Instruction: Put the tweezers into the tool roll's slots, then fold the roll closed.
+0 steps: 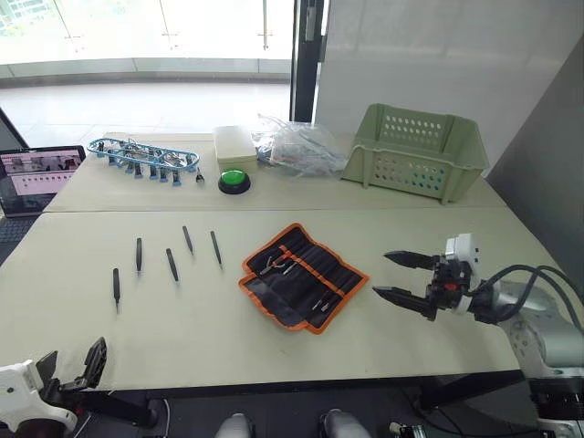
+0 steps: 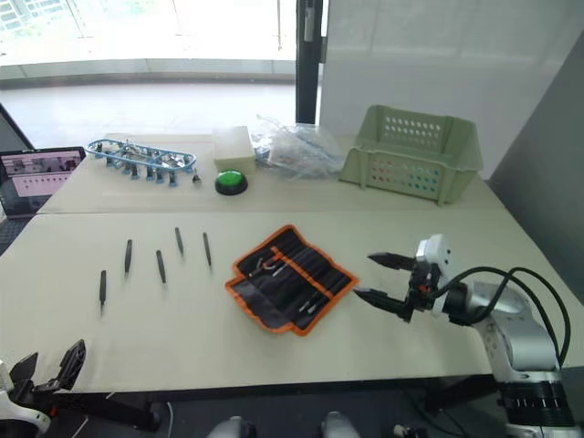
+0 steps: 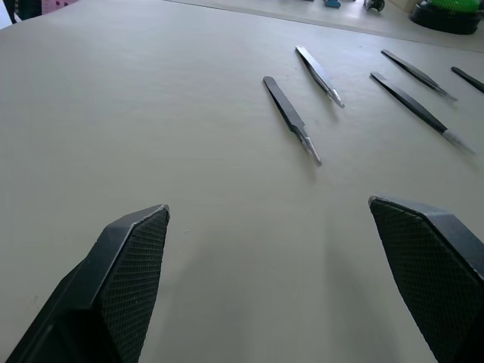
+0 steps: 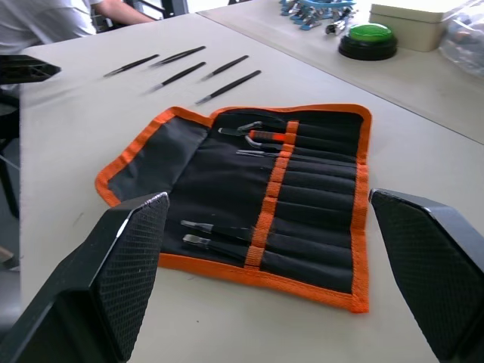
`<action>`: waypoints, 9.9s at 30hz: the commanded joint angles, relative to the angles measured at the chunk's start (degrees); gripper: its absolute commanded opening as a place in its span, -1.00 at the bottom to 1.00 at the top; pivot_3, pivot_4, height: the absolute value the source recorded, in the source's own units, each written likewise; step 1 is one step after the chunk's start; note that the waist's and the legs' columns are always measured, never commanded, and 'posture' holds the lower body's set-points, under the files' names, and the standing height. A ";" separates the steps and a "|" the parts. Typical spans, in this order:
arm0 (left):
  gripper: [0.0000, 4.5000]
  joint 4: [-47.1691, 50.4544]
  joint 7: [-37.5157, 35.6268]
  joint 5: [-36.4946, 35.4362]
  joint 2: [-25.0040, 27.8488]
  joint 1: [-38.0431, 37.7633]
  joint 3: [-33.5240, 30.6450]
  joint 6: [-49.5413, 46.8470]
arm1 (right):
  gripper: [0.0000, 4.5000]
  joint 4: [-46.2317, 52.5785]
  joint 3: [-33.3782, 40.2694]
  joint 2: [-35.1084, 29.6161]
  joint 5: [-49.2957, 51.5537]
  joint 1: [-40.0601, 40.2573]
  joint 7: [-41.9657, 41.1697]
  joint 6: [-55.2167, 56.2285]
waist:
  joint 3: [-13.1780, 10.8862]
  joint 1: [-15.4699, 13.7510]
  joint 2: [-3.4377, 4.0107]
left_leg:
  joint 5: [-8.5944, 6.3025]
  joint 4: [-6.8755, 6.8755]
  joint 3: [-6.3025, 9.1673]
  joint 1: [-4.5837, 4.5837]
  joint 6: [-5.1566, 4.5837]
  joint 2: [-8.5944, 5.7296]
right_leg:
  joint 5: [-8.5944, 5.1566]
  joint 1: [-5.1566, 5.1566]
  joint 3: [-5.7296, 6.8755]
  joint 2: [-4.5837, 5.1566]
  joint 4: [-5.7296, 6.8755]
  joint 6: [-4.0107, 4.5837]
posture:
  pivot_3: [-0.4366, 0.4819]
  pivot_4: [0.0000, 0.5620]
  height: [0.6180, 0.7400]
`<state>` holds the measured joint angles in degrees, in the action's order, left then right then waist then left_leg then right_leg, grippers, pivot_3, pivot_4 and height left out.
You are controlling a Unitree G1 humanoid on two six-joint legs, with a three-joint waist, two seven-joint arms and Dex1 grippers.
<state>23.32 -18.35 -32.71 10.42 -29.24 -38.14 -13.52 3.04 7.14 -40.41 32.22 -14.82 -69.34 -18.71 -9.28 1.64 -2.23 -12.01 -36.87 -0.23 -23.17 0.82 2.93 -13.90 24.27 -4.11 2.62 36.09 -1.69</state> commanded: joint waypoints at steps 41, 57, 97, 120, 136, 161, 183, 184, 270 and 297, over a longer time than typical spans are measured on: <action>-0.12 -21.96 14.67 19.62 4.26 27.79 15.68 -6.21 | 1.00 1.60 -2.67 1.39 -2.85 3.84 -1.25 4.71 | 0.53 -2.29 0.97 | 0.12 -0.12 0.10 0.57 0.02 -0.16 | 0.11 -0.26 -0.05 -0.06 0.66 0.06 | -0.05 -0.47 0.75; -0.98 -21.65 13.86 21.71 6.28 27.31 14.74 -4.66 | 1.00 1.40 -2.31 1.49 -2.84 4.78 -0.83 5.13 | 0.56 -2.21 1.02 | 0.14 -0.12 0.11 0.59 0.05 -0.17 | 0.10 -0.26 -0.06 -0.06 0.66 0.08 | -0.05 -0.47 0.75; 0.26 -14.72 3.93 8.68 12.69 23.38 7.16 -11.66 | 1.00 2.11 -4.14 3.86 -5.01 5.21 1.83 5.22 | 0.07 -0.87 0.14 | 0.11 -0.07 0.16 0.25 0.09 -0.10 | 0.13 0.01 -0.02 -0.10 0.53 -0.18 | -0.05 -0.47 0.75; -1.00 -23.23 2.44 9.75 12.81 29.49 11.01 -11.85 | 1.00 3.05 -3.62 3.58 -5.05 5.51 3.97 5.10 | 0.16 -1.80 0.33 | 0.12 -0.09 0.15 0.34 0.08 -0.14 | 0.14 -0.12 -0.03 -0.05 0.60 -0.22 | -0.05 -0.47 0.75; -1.00 2.40 -6.11 -3.68 26.45 28.38 10.43 -27.57 | 0.17 4.12 -6.98 7.89 -10.82 4.09 17.34 0.25 | -0.04 -0.82 -0.01 | 0.11 -0.08 0.13 0.24 0.09 -0.08 | 0.11 0.03 -0.02 -0.04 0.60 -0.16 | -0.05 -0.47 0.75; -1.00 -2.41 -3.94 0.24 22.88 61.61 45.73 -55.31 | -0.98 -5.59 -14.99 17.56 -22.77 -0.86 29.46 1.09 | -0.05 0.39 -0.04 | 0.12 -0.05 0.30 0.17 0.07 -0.13 | 0.13 0.02 -0.02 -0.16 0.64 -0.28 | -0.05 -0.47 0.75; -1.00 -9.45 -6.01 10.30 19.14 64.20 53.69 -49.99 | -0.98 -0.64 -16.17 19.21 -22.86 1.87 32.39 -1.44 | -0.05 0.80 -0.04 | 0.12 -0.06 0.31 0.22 0.07 -0.14 | 0.13 -0.03 -0.03 -0.16 0.66 -0.28 | -0.05 -0.47 0.75; -1.00 -9.84 -6.15 10.66 18.93 64.33 53.75 -49.74 | -0.98 -0.57 -16.30 19.26 -22.93 1.91 32.55 -1.51 | -0.05 0.81 -0.04 | 0.12 -0.06 0.31 0.22 0.07 -0.14 | 0.13 -0.04 -0.03 -0.16 0.66 -0.28 | -0.05 -0.47 0.75; -0.03 -0.35 -23.21 3.84 30.51 11.83 2.32 -27.06 | -1.00 -3.45 -17.82 21.77 -23.08 -0.75 32.28 -0.85 | 0.00 1.76 -0.26 | 0.11 0.06 0.26 0.43 0.08 0.05 | -0.14 0.01 0.10 -0.12 0.79 0.25 | -0.05 -0.47 0.75; 0.55 -18.83 -34.32 9.64 25.57 6.50 7.37 2.30 | -1.00 -1.36 -17.39 22.46 -22.60 1.48 32.85 -1.89 | 0.15 2.00 -0.45 | 0.07 0.16 0.17 0.52 0.13 0.12 | -0.34 0.00 0.12 -0.09 0.81 0.58 | -0.05 -0.47 0.75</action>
<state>5.58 -53.15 -24.08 35.50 -22.74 -31.82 -11.64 1.28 -8.79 -17.96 9.77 -14.51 -36.01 -19.29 -9.13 3.63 -2.67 -11.94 -36.71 -0.05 -22.64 0.94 3.04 -14.24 24.27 -3.99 2.53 36.90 -1.11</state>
